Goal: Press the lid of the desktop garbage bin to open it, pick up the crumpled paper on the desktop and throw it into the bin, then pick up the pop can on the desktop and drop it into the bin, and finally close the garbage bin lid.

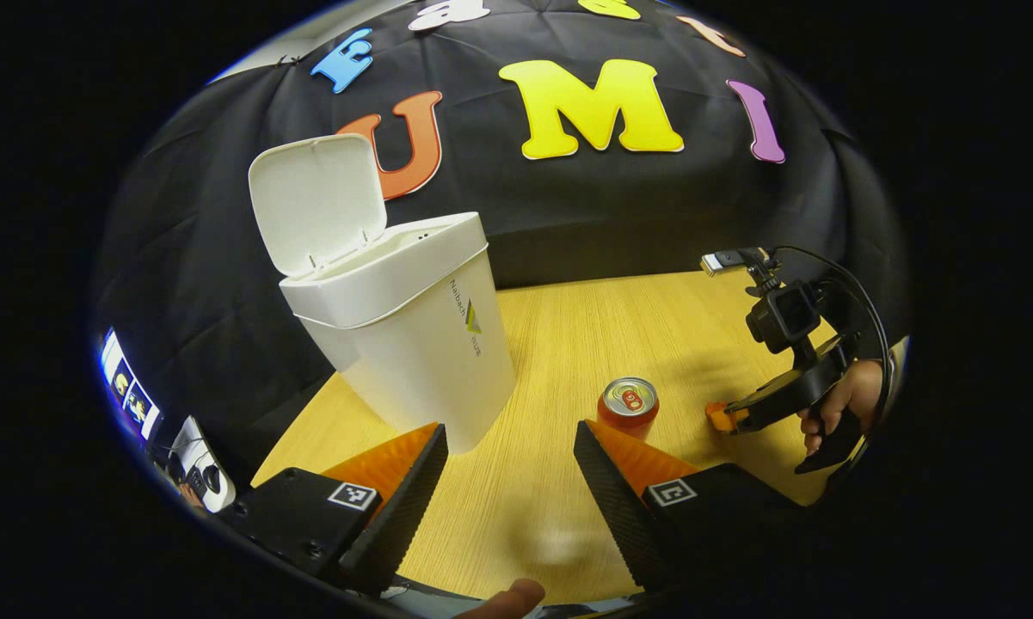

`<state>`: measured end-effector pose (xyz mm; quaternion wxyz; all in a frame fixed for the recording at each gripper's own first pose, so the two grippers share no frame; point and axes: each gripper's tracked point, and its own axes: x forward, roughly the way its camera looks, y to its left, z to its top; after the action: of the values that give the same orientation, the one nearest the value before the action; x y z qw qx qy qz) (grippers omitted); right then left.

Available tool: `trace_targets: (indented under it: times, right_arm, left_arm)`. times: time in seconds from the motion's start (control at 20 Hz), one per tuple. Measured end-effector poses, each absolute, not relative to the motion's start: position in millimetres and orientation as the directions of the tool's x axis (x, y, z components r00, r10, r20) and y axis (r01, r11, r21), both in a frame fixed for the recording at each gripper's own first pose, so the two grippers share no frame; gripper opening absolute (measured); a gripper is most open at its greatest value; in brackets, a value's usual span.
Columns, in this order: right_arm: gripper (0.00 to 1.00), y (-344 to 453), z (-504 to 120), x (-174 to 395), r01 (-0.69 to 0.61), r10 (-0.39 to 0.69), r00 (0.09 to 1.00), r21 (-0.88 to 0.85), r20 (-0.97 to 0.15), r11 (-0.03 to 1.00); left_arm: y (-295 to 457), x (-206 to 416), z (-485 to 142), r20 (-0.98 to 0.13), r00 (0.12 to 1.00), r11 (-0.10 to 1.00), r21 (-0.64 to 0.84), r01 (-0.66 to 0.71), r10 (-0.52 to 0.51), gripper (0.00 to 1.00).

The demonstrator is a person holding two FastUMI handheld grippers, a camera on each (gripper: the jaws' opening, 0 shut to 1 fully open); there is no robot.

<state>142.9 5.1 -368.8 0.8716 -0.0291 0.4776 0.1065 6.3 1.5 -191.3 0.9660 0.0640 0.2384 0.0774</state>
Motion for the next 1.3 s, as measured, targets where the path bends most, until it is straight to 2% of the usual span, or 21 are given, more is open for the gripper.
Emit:
trace_targets:
  times: [0.15, 0.2, 0.3, 0.5, 0.7, 0.9, 1.05, 1.3]
  right_arm:
    - [0.17, 1.6, -347.0, 137.0, -0.191, 0.167, 0.55, 0.071, -0.818, 0.979]
    - [0.14, -3.8, -335.1, 135.4, -0.187, 0.158, 0.569, 0.06, -0.807, 0.981]
    - [0.17, -10.3, -306.5, 132.5, -0.179, 0.156, 0.604, 0.058, -0.782, 0.982]
    - [0.17, -10.9, -240.1, 128.2, -0.166, 0.198, 0.641, 0.118, -0.741, 0.979]
    - [0.17, 3.1, -168.2, 133.3, -0.186, 0.205, 0.71, 0.101, -0.674, 0.977]
    - [0.17, 50.8, -99.8, 140.9, -0.261, 0.261, 0.756, 0.09, -0.601, 0.961]
    - [0.17, 106.2, -57.5, 149.8, -0.323, 0.324, 0.764, 0.104, -0.558, 0.941]
    - [0.17, 218.2, -12.1, 169.5, -0.443, 0.428, 0.764, 0.09, -0.483, 0.892]
  left_arm:
    - [-3.6, 9.7, -181.6, -0.424, 0.895, 0.986, 0.147, -0.08, 0.136, 0.98]
    - [-6.7, 11.3, -177.9, -0.414, 0.903, 0.988, 0.139, -0.063, 0.116, 0.98]
    - [-12.3, 15.3, -170.8, -0.392, 0.917, 0.991, 0.132, -0.031, 0.08, 0.98]
    - [-16.2, 19.3, -156.6, -0.343, 0.939, 0.992, 0.126, 0.017, 0.027, 0.98]
    - [-7.7, 12.0, -159.2, -0.339, 0.94, 0.991, 0.12, 0.061, -0.017, 0.98]
    - [12.6, -2.3, -159.4, -0.329, 0.944, 0.99, 0.127, 0.065, -0.02, 0.98]
    - [34.4, -11.2, -150.8, -0.28, 0.96, 0.988, 0.146, 0.044, -0.001, 0.98]
    - [72.3, -23.9, -155.9, -0.29, 0.956, 0.997, 0.079, -0.017, 0.04, 0.98]
